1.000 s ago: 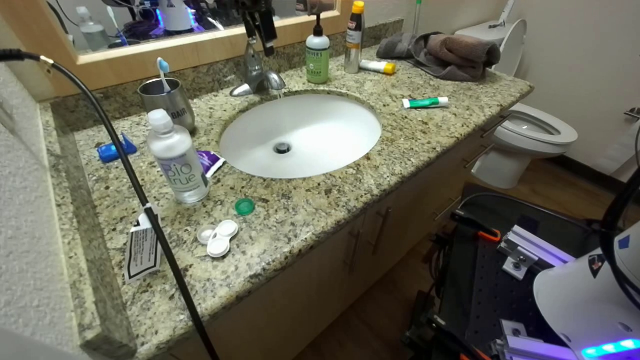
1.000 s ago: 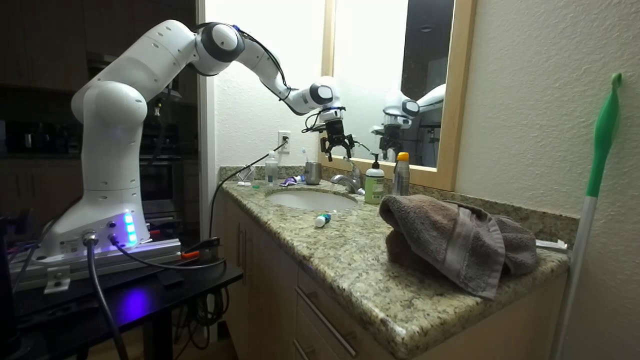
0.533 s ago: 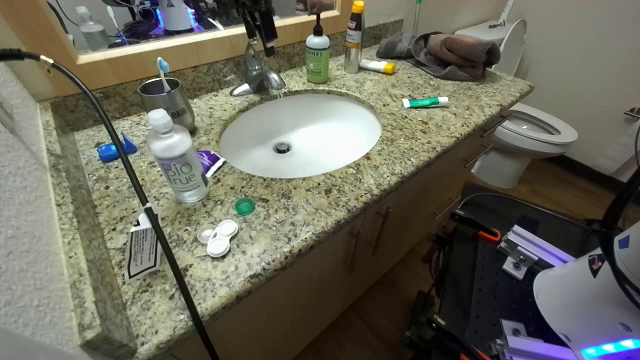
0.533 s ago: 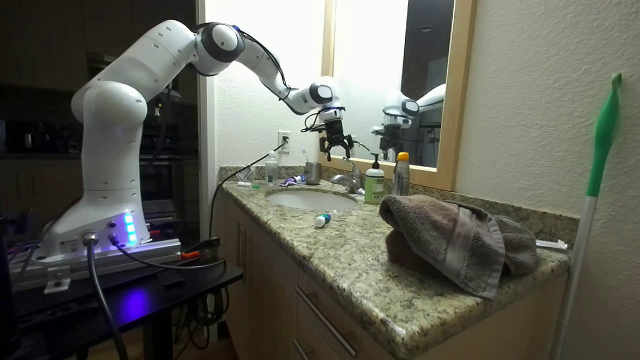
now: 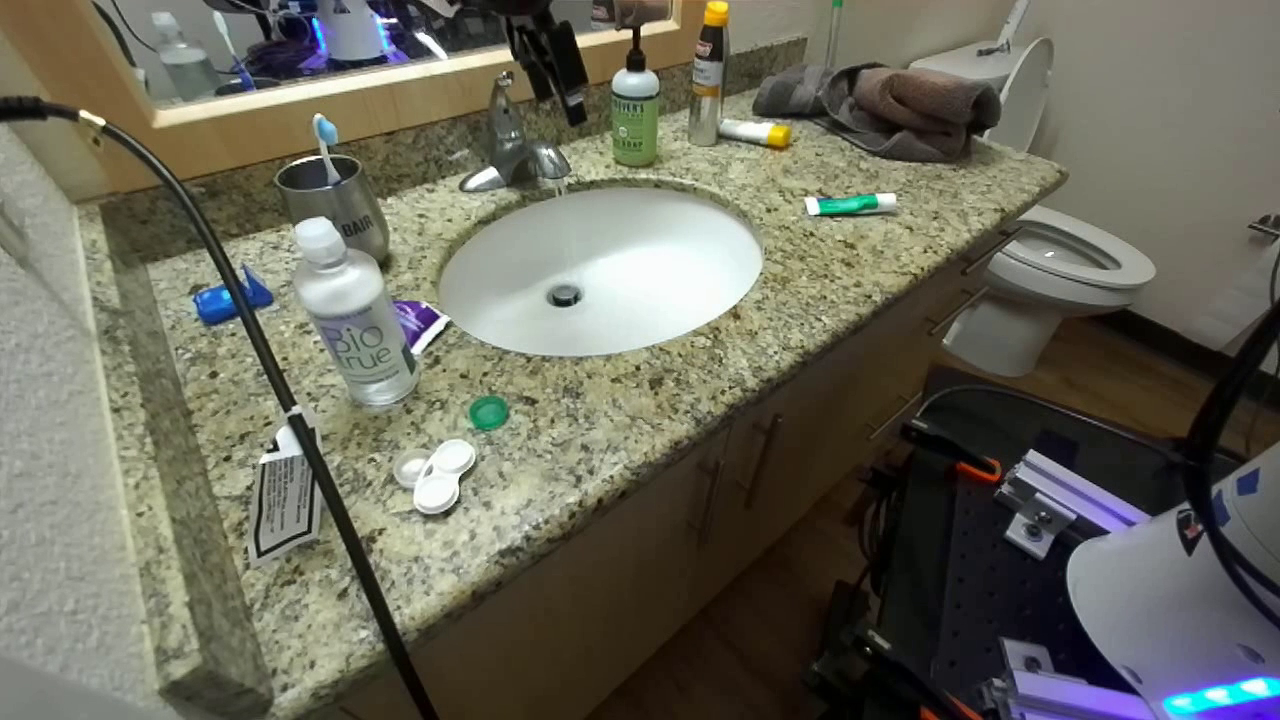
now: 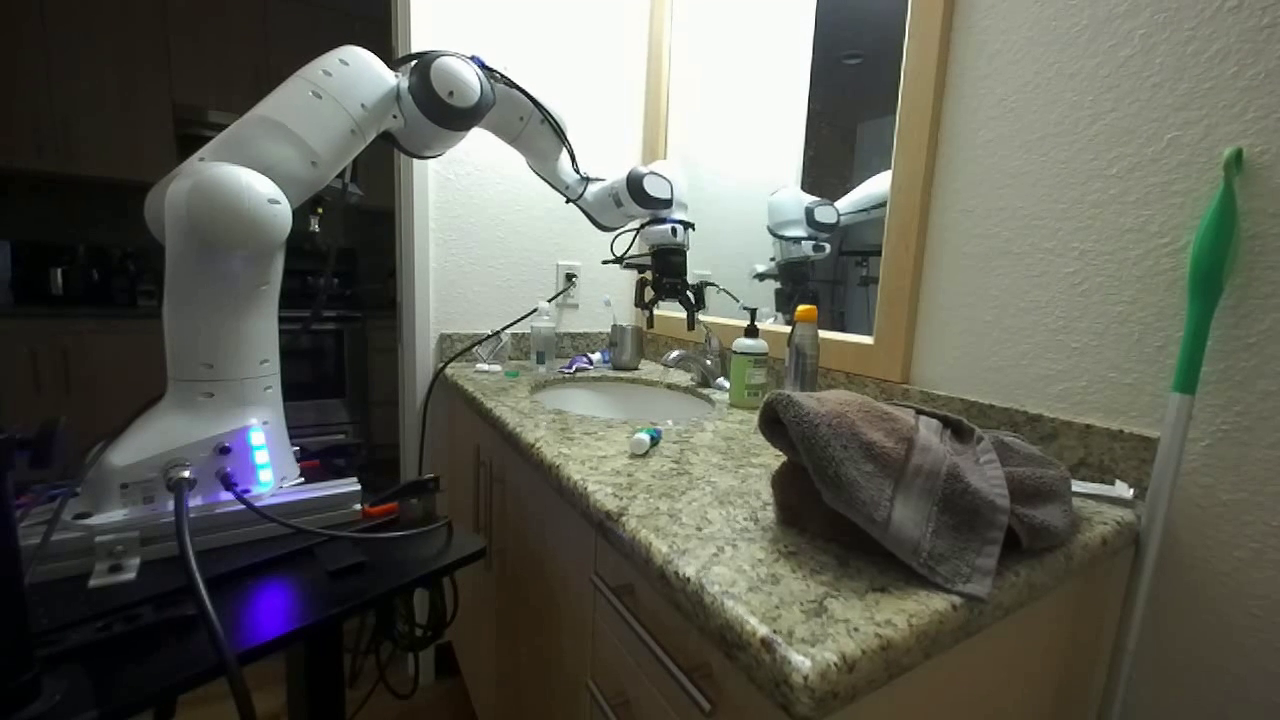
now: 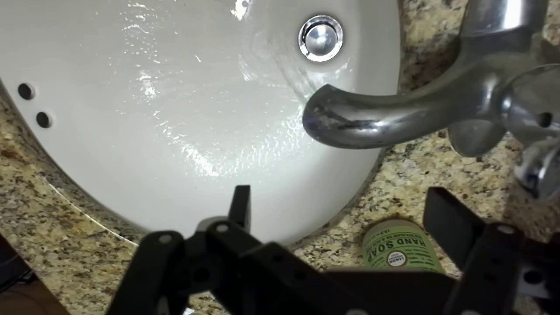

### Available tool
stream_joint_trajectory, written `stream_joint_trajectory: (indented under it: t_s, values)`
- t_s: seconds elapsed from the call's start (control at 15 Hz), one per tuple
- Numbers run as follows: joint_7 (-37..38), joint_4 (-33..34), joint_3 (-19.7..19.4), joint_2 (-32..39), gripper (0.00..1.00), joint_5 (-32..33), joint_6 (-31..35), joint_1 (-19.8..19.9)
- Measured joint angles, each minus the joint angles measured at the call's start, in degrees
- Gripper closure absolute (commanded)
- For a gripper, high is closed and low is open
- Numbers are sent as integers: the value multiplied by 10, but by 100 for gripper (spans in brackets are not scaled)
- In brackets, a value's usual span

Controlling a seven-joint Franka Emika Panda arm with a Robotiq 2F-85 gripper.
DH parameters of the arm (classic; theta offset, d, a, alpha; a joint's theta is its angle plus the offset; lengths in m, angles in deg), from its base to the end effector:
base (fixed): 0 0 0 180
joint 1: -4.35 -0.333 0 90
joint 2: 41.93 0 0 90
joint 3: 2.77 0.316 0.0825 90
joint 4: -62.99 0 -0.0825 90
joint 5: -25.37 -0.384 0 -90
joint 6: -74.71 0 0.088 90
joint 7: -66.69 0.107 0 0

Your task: Close the tap

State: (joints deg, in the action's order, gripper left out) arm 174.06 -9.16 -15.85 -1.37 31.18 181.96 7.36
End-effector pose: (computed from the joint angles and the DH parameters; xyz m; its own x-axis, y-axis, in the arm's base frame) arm 0.7115 -0.1710 0.3433 -0.4643 -0.8484 0.2544 -0.8757 0.4828 0.0118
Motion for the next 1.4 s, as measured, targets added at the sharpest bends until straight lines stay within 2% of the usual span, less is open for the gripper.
stream_joint_trajectory:
  t_s: [0.13,0.53,1.07,1.4]
  values:
    - [7,-1,0,5,0,0,31,-2]
    - [29,0,-1,-18,0,5,182,-12]
    - [31,2,0,-25,0,2,169,-19]
    - [31,2,0,-12,0,1,122,-13]
